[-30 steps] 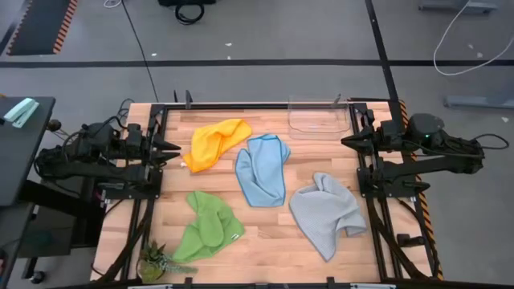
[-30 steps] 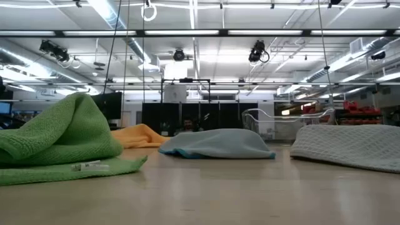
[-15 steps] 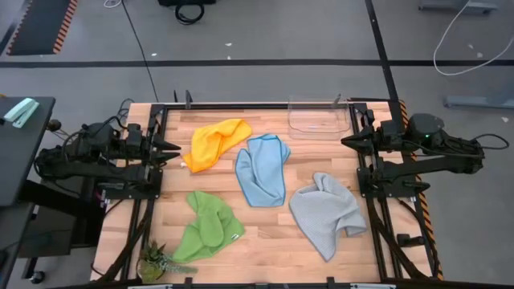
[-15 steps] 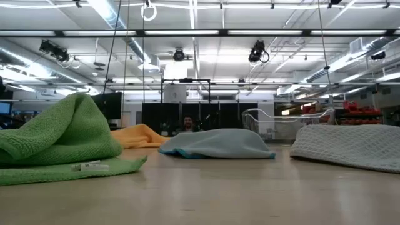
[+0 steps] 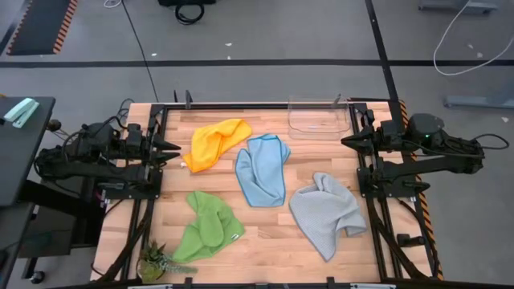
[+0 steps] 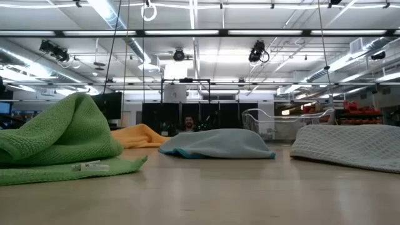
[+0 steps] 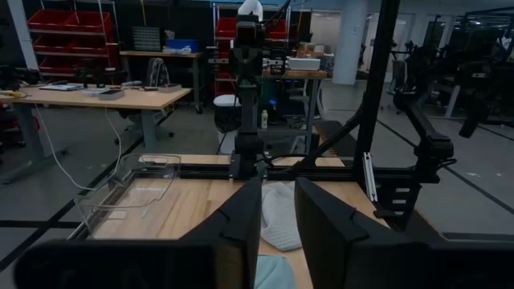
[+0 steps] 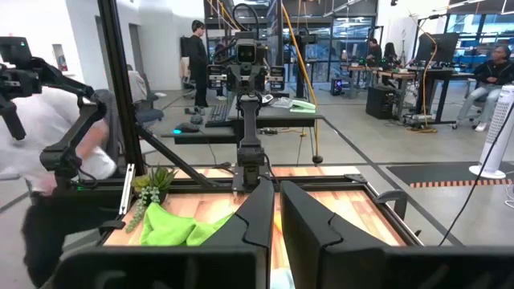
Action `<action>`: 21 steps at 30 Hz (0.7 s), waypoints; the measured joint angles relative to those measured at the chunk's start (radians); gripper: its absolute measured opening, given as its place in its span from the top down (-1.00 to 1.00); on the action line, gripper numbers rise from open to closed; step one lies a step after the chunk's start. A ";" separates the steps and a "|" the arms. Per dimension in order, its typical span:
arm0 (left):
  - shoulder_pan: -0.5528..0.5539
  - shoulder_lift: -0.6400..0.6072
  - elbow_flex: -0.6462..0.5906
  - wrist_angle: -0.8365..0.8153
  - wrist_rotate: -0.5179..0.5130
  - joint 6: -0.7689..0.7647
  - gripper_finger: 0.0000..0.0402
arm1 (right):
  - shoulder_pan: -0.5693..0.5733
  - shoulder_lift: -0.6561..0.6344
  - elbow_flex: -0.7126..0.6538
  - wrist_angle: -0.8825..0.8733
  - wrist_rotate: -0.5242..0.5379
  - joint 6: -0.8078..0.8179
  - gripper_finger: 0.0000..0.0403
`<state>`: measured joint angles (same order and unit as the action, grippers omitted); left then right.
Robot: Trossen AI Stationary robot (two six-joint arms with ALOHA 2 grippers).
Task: Fold microfiber towels
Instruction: Fold the blue microfiber cloth
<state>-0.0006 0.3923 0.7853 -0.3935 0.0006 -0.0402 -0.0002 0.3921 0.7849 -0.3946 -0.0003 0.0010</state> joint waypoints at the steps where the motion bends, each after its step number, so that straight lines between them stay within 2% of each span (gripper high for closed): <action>1: 0.000 0.000 0.000 0.000 0.000 0.000 0.60 | 0.000 0.000 0.000 0.000 0.000 0.000 0.83; 13: 0.000 0.000 0.000 0.000 0.000 0.000 0.56 | 0.000 0.000 0.000 0.000 0.000 0.000 0.83; 21: 0.000 0.000 0.000 0.000 0.000 0.000 0.60 | 0.000 0.000 0.000 0.000 0.000 0.000 0.83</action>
<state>-0.0004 0.3923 0.7853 -0.3931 0.0008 -0.0399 -0.0005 0.3920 0.7848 -0.3946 -0.0005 0.0006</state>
